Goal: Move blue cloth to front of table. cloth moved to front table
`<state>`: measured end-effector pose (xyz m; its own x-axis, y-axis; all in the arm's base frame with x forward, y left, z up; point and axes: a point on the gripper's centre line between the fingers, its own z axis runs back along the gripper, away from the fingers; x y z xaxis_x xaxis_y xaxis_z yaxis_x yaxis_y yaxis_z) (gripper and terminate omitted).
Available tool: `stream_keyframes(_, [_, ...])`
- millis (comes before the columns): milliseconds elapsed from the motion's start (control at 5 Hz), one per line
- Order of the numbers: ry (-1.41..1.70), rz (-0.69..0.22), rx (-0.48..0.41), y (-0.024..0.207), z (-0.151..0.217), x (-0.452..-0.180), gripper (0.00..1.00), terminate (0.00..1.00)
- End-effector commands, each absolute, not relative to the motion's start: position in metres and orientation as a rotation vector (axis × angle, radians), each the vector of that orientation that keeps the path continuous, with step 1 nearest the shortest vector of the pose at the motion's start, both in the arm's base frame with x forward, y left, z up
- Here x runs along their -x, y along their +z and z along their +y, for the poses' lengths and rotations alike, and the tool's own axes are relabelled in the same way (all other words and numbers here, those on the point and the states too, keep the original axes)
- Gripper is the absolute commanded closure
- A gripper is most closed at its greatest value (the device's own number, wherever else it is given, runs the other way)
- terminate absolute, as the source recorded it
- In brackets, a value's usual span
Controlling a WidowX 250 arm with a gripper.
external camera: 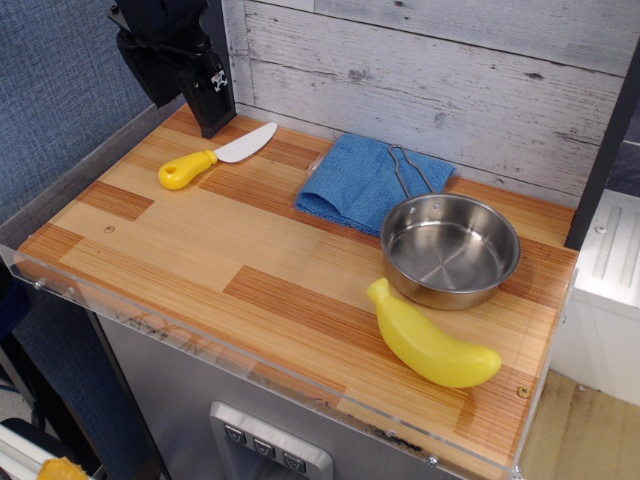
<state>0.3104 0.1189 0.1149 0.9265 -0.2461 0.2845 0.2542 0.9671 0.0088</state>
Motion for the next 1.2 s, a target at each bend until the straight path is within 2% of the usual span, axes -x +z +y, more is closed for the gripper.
stream_keyframes(0, [-0.256, -0.288, 0.028, 0.115, 0.119, -0.310, 0.00, 0.00])
stream_keyframes(400, [-0.369, -0.266, -0.003, 0.099, 0.079, -0.345, 0.00, 0.00])
stream_keyframes(600, [-0.392, -0.274, 0.016, 0.096, 0.063, -0.361, 0.00, 0.00])
stream_keyframes(1000, [-0.472, -0.255, -0.035, 0.078, 0.042, -0.386, 0.00, 0.00])
